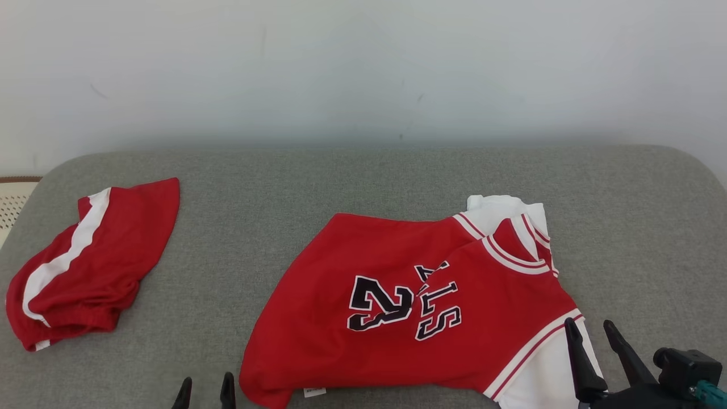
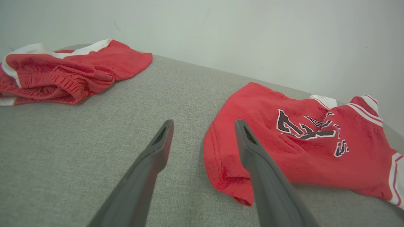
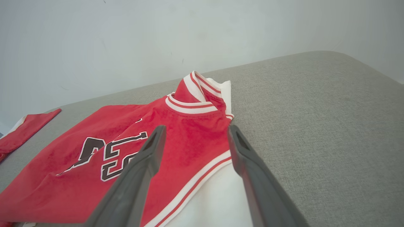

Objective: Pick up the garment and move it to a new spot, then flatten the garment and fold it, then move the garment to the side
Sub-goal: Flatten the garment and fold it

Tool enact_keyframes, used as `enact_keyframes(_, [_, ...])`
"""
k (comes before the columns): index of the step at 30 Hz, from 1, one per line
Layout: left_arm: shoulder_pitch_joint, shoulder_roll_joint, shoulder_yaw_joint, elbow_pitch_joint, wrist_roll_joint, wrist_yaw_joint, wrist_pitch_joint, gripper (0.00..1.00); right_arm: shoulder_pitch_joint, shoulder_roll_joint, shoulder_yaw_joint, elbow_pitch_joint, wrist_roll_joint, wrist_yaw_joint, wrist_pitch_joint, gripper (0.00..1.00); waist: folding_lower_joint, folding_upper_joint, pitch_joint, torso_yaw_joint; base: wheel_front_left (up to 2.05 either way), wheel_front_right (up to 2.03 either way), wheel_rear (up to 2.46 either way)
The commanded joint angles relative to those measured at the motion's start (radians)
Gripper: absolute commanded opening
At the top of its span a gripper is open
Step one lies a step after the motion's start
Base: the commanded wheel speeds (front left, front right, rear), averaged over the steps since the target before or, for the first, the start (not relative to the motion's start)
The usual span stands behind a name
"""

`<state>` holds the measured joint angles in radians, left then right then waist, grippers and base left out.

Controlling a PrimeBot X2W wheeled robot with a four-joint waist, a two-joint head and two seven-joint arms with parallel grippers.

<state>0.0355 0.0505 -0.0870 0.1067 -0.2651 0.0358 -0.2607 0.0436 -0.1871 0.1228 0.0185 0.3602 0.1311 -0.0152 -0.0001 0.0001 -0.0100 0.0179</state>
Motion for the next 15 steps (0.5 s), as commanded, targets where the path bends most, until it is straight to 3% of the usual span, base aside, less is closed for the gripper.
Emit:
enact_keyframes(1, [-0.002,0.000,-0.003,0.020,0.002,-0.009,-0.004,1.00,-0.011,0.000,0.006,0.004,-0.005,-0.001,-0.007,1.00,0.0001,-0.0001,0.002,-0.003,0.00,0.00,0.00])
enact_keyframes(15, [-0.125,0.006,-0.047,0.312,-0.020,-0.082,-0.004,1.00,-0.052,-0.009,0.043,0.041,0.005,-0.001,-0.022,1.00,0.0001,-0.0001,0.036,-0.059,0.00,0.00,0.00])
